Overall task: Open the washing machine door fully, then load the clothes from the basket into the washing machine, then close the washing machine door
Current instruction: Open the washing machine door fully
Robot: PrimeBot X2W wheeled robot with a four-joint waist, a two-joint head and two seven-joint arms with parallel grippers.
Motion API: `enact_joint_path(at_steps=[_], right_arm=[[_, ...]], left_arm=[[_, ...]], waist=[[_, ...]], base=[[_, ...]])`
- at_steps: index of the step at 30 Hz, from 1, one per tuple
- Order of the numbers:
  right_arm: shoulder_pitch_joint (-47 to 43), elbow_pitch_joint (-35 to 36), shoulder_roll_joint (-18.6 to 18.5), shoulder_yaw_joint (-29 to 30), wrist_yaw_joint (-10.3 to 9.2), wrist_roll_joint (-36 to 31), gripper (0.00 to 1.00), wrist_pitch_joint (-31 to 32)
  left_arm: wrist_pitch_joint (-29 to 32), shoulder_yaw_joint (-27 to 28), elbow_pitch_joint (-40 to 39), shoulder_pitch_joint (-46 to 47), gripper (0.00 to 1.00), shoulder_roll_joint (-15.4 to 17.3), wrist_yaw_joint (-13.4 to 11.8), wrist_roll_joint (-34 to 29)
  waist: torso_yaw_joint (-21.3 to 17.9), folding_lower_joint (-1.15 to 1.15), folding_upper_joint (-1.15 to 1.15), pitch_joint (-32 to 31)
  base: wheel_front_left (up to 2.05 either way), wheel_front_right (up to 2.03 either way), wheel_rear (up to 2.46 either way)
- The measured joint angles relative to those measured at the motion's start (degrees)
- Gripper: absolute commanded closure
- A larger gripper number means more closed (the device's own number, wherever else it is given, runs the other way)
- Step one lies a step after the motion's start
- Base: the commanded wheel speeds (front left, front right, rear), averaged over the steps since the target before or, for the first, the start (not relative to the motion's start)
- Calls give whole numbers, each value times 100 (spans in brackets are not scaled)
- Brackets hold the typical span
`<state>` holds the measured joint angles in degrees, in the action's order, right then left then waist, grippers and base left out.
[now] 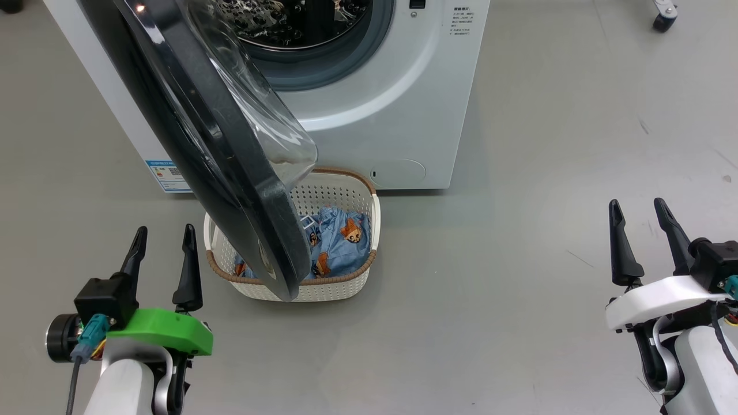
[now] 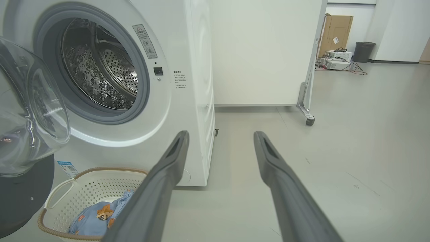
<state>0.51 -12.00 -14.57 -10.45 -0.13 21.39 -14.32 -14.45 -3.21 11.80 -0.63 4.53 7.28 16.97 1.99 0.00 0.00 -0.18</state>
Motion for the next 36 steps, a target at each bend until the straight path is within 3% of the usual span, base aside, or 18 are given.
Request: enact_joint_path(at_steps=[36], right_arm=[[-105, -233, 202, 178, 58, -193, 0, 0]], left_arm=[[0, -157, -120, -57, 0, -15, 0, -94]], waist=[[124, 0, 0, 99]], base=[[0, 0, 0]])
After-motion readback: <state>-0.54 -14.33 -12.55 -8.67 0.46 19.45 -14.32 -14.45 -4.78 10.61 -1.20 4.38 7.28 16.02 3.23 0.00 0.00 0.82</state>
